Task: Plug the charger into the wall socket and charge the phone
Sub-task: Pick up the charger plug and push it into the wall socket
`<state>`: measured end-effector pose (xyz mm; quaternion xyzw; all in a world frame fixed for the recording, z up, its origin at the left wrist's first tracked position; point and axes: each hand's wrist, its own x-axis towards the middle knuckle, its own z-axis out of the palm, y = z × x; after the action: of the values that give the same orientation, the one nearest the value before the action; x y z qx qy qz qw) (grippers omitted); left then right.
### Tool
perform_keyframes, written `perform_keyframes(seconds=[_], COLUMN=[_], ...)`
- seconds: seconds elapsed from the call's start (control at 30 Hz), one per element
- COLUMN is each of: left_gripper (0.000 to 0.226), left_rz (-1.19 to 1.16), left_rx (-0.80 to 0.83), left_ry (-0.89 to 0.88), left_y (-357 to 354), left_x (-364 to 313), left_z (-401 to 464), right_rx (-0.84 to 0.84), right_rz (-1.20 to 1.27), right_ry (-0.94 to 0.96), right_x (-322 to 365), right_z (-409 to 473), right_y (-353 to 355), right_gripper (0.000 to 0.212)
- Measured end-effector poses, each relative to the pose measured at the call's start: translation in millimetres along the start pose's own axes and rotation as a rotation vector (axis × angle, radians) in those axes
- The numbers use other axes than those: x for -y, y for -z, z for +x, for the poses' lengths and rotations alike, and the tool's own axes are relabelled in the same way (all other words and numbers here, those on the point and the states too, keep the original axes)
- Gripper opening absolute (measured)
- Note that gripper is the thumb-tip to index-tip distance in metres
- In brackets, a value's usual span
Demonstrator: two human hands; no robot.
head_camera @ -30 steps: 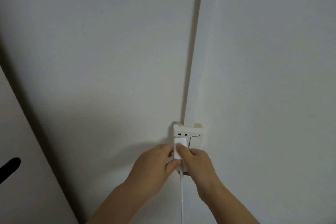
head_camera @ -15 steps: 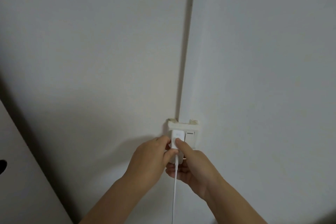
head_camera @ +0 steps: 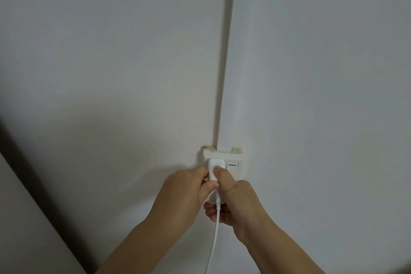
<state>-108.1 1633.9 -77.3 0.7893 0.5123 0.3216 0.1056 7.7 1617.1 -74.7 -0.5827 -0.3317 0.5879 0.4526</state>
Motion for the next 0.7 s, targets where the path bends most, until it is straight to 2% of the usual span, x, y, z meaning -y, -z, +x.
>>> perform_keyframes(seconds=[0.17,0.33,0.7], left_gripper=[0.025,0.032,0.030], left_rz=[-0.025,0.060,0.049], left_rx=[0.001,0.035,0.061], left_ry=[0.008,0.037,0.070], left_y=[2,5,-3], left_x=[-2,-12,-6], left_z=[1,-2,4], right_rx=[-0.010,-0.009,-0.013], right_rz=[0.021,0.058,-0.028], right_ry=[0.002,-0.017,0.046], right_x=[3,5,-2], right_z=[-3,-12,6], right_y=[-3,-8,-4], right_gripper=[0.041,0.035,0.045])
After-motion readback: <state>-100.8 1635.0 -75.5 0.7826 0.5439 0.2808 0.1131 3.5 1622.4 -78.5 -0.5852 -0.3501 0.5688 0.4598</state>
